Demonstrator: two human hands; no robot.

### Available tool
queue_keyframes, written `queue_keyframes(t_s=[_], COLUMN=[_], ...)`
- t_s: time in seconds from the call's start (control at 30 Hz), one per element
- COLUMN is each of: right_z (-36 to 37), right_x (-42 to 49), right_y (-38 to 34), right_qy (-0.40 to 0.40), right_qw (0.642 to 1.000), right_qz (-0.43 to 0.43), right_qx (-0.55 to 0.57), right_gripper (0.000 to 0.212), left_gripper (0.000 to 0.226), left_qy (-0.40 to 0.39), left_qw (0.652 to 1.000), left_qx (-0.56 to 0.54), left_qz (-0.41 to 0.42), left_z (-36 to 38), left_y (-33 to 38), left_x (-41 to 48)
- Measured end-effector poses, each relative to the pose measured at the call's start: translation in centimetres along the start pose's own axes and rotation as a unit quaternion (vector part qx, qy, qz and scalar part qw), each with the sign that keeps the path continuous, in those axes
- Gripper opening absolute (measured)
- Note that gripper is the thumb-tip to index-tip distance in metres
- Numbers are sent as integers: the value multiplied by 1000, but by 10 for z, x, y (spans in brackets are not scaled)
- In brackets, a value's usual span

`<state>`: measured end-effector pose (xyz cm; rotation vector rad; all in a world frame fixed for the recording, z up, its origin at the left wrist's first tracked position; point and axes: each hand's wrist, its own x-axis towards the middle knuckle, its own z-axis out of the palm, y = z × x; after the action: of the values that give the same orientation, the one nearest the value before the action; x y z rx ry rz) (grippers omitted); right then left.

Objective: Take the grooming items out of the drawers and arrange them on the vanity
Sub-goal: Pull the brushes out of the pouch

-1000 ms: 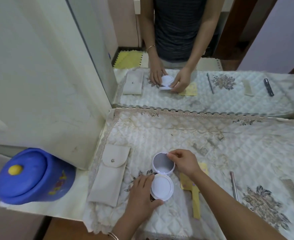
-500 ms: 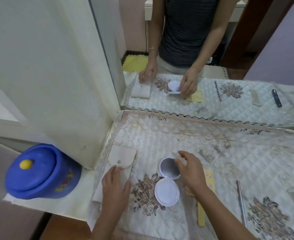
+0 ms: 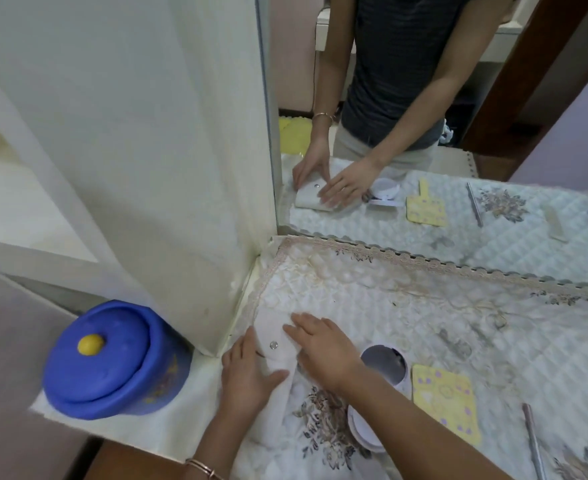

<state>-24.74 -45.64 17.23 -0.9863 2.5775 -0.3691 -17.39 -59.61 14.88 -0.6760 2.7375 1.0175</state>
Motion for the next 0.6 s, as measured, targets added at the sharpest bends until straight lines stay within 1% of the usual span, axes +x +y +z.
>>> queue_keyframes(t_s=[0.03, 0.07, 0.13, 0.17, 0.2, 0.23, 0.27, 0.3, 0.33, 0.37, 0.4, 0.43, 0.5, 0.6], right_z=[0, 0, -4, -5, -6, -7, -7, -9, -12, -17, -22, -28, -42, -57], right_x=[2, 5, 8, 8, 8, 7, 5, 0, -4, -9, -14, -18, -21, -27], right_y=[1, 2, 3, 2, 1, 1, 3, 3, 2, 0, -2, -3, 0, 5], right_qy=[12, 53, 91, 91, 91, 84, 85, 91, 106, 115, 130, 158, 223, 281], right_qw=[1000, 997, 994, 994, 994, 995, 995, 994, 992, 989, 981, 966, 922, 877], right_qz=[-19, -45, -56, -55, -52, -50, -48, -48, -46, -29, 4, 43, 112, 168], right_qx=[-9, -23, -16, 7, 21, 8, 14, 27, 50, 92, 142, 198, 298, 350], right_gripper=[52, 46, 27, 21, 20, 24, 28, 32, 34, 33, 30, 31, 40, 42], left_gripper=[97, 99, 101, 101, 100, 95, 84, 70, 61, 60, 65, 69, 68, 63], left_qy=[-7, -12, -25, -35, -45, -65, -83, -106, -128, -152, -165, -180, -180, -181], left_qw=[1000, 1000, 1000, 999, 998, 996, 989, 974, 955, 937, 931, 924, 913, 898], left_qx=[2, 1, -4, -5, -14, -48, -114, -194, -260, -303, -317, -329, -362, -400], left_qz=[-2, -3, -17, -30, -36, -42, -44, -60, -70, -78, -78, -72, -55, -35], left_z=[0, 0, 0, -3, -6, -10, -11, -17, -22, -26, -29, -30, -32, -33], left_y=[-1, -3, -4, -2, -2, 0, -3, 0, 1, 1, 1, 3, 11, 26], left_x=[2, 4, 8, 8, 8, 7, 7, 3, -2, -5, -9, -14, -25, -42])
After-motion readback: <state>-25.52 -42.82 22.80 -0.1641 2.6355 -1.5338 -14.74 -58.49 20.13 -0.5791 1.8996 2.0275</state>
